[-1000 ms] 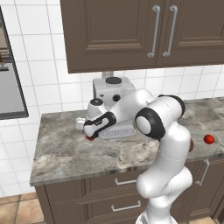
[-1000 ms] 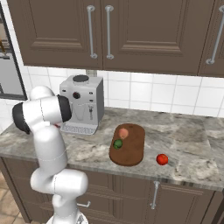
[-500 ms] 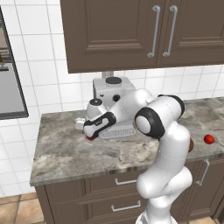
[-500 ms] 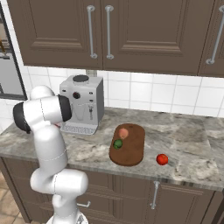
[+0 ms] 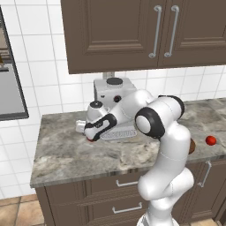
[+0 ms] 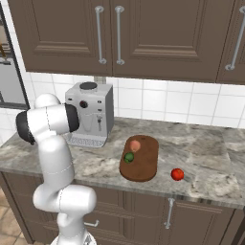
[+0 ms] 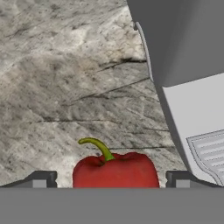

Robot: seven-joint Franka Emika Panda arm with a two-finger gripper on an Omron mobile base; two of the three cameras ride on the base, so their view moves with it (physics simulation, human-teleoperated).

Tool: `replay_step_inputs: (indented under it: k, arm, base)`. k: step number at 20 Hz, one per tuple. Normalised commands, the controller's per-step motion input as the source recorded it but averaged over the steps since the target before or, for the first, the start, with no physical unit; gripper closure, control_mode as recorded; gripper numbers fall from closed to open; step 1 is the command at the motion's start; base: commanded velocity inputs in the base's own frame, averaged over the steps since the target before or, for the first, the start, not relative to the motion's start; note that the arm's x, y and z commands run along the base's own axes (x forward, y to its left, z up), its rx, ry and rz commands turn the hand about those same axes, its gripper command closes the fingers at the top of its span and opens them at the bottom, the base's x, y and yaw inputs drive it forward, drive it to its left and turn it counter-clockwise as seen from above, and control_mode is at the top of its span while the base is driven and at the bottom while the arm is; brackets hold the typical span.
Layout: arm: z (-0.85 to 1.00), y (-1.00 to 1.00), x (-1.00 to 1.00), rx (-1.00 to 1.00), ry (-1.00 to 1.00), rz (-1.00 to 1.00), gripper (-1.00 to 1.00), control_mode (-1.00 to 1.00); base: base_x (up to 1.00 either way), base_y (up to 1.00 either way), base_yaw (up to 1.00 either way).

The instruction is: Place the avocado, onion, tomato, and bell pepper on the cutting board.

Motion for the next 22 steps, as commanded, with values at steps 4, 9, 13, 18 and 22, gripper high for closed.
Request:
replay_step_inputs:
  k: [4,9,13,18,22]
  arm:
    - [0.00,0.00,0.00,0.00,0.00,0.00,1.00,-1.00]
    - [0.00,0.00,0.00,0.00,0.00,0.00,1.00,-1.00]
    - [0.00,0.00,0.00,0.00,0.00,0.00,1.00,-1.00]
    - [0.00,-0.01,-0.06,0.00,0.00,0.00,1.00,-1.00]
    - [0.17,-0.08,-0.57,0.00,-0.01,-0.03,1.00,-1.00]
  base:
    - [0.00,0.00,0.00]
    - [0.00,0.00,0.00]
    - [0.00,0.00,0.00]
    - [0.00,0.00,0.00]
    - [0.00,0.00,0.00]
